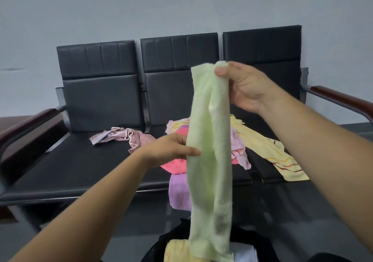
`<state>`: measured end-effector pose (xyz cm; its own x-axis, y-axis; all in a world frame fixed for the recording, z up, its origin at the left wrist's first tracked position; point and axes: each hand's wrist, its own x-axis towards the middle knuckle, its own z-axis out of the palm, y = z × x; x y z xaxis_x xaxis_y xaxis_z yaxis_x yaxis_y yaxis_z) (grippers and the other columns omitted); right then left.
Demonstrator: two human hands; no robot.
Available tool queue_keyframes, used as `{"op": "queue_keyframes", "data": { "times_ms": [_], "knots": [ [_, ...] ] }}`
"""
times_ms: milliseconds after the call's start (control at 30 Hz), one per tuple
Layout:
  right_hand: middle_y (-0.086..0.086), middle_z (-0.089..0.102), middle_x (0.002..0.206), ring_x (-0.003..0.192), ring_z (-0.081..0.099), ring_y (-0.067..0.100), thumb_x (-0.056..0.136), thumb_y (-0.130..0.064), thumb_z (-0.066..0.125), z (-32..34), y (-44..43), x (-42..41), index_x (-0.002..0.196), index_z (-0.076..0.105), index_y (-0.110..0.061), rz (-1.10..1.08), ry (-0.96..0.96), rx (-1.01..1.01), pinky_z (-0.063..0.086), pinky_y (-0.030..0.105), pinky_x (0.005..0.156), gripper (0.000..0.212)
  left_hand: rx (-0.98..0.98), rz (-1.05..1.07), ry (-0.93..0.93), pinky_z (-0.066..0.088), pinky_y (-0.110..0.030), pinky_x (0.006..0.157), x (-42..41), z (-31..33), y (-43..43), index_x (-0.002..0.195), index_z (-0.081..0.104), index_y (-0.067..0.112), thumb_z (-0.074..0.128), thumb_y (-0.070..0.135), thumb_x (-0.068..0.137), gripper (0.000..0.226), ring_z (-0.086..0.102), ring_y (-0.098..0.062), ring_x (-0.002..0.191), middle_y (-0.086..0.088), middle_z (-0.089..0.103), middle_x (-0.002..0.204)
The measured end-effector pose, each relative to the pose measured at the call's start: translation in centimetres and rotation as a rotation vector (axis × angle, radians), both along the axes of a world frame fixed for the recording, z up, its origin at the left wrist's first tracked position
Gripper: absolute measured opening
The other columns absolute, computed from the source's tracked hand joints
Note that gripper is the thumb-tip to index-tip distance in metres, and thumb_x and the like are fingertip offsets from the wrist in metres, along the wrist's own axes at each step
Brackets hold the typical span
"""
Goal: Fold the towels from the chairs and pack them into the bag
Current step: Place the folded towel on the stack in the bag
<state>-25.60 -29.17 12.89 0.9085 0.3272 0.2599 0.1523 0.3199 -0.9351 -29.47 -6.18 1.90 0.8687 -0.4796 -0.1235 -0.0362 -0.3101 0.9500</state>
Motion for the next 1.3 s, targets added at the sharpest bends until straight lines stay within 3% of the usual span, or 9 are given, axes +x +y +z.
{"op": "queue_keyframes", "data": {
  "times_ms": [133,333,467,600,733,933,1067,1200,1300],
  "knots": [
    [0.007,0.075,0.085,0.076,0.071,0.022,0.091,-0.008,0.074,-5.0,-0.3,1.7,0.094,0.069,-0.013,-0.160,0.145,-0.217,0.057,0.031,0.059,0.008,-0.544,-0.021,0.195,0.057,-0.035,0.089,-1.3,-0.5,-2.3,0.123,0.067,0.004,0.051,0.011,0.094,0.033,0.071,-0.025,0.106,-0.014,0.073,0.117],
    [-0.001,0.070,0.073,0.067,0.069,0.015,0.081,-0.035,0.074,-11.4,-1.3,1.0,0.087,0.072,-0.014,0.072,0.472,-0.050,0.055,0.025,0.061,0.022,-0.829,0.114,0.194,0.057,-0.039,0.093,-0.2,-0.2,-3.1,0.120,0.072,0.004,0.079,0.031,0.076,0.052,0.070,-0.028,0.108,-0.016,0.070,0.121],
    [0.001,0.062,0.101,0.089,0.064,0.021,0.076,-0.054,0.079,-14.7,-1.6,1.4,0.127,0.065,-0.018,0.109,0.613,0.068,0.056,0.034,0.078,0.064,-0.954,0.236,0.214,0.061,-0.034,0.081,0.6,-0.9,-3.5,0.096,0.082,0.009,0.047,0.040,0.098,0.047,0.075,-0.023,0.095,-0.010,0.077,0.103],
    [0.008,0.069,0.111,0.097,0.069,0.023,0.089,-0.036,0.076,-17.1,-1.6,1.0,0.142,0.058,-0.011,0.184,0.590,-0.047,0.058,0.039,0.088,0.061,-1.043,0.318,0.256,0.062,-0.033,0.076,1.5,-2.2,-3.1,0.088,0.082,0.007,0.039,0.042,0.104,0.058,0.076,-0.023,0.090,-0.011,0.078,0.099],
    [0.010,0.074,0.116,0.099,0.074,0.023,0.096,0.000,0.060,-17.7,-0.7,1.1,0.117,0.067,-0.020,0.113,0.413,0.065,0.062,0.040,0.083,0.030,-0.998,0.361,0.249,0.062,-0.036,0.078,2.2,-3.9,-2.7,0.095,0.082,0.008,0.043,0.039,0.102,0.051,0.075,-0.025,0.094,-0.013,0.076,0.105],
    [0.010,0.076,0.109,0.093,0.074,0.019,0.098,-0.006,0.059,-17.0,0.4,1.7,0.104,0.072,-0.012,-0.002,0.363,0.147,0.059,0.030,0.066,0.015,-0.849,0.236,0.196,0.054,-0.045,0.101,3.2,-7.5,-1.3,0.151,0.044,0.020,0.053,0.027,0.100,0.053,0.060,-0.029,0.129,-0.010,0.059,0.144],
    [0.009,0.078,0.097,0.086,0.075,0.020,0.098,-0.004,0.061,-17.4,1.2,2.4,0.099,0.071,-0.008,-0.114,0.371,0.165,0.059,0.033,0.070,0.011,-0.595,0.215,0.121,0.053,-0.048,0.102,4.0,-9.7,-0.7,0.150,0.042,0.027,0.054,-0.006,0.097,0.063,0.061,-0.029,0.127,-0.008,0.062,0.141],
    [0.015,0.078,0.103,0.087,0.076,0.022,0.099,-0.008,0.062,-18.1,0.5,3.1,0.112,0.070,0.004,-0.189,0.340,0.109,0.058,0.029,0.061,0.019,-0.310,0.346,0.034,0.058,-0.039,0.085,5.2,-10.2,-0.2,0.122,0.065,0.012,0.053,0.013,0.103,0.022,0.070,-0.025,0.101,-0.009,0.075,0.112],
    [0.011,0.076,0.102,0.087,0.074,0.023,0.101,-0.013,0.062,-18.8,-0.2,3.7,0.112,0.069,-0.001,-0.237,0.264,-0.043,0.057,0.030,0.062,0.018,-0.149,0.338,-0.051,0.058,-0.036,0.078,5.6,-9.7,0.1,0.106,0.071,0.009,0.056,0.023,0.104,0.021,0.072,-0.021,0.088,-0.008,0.077,0.097]
  ]
}}
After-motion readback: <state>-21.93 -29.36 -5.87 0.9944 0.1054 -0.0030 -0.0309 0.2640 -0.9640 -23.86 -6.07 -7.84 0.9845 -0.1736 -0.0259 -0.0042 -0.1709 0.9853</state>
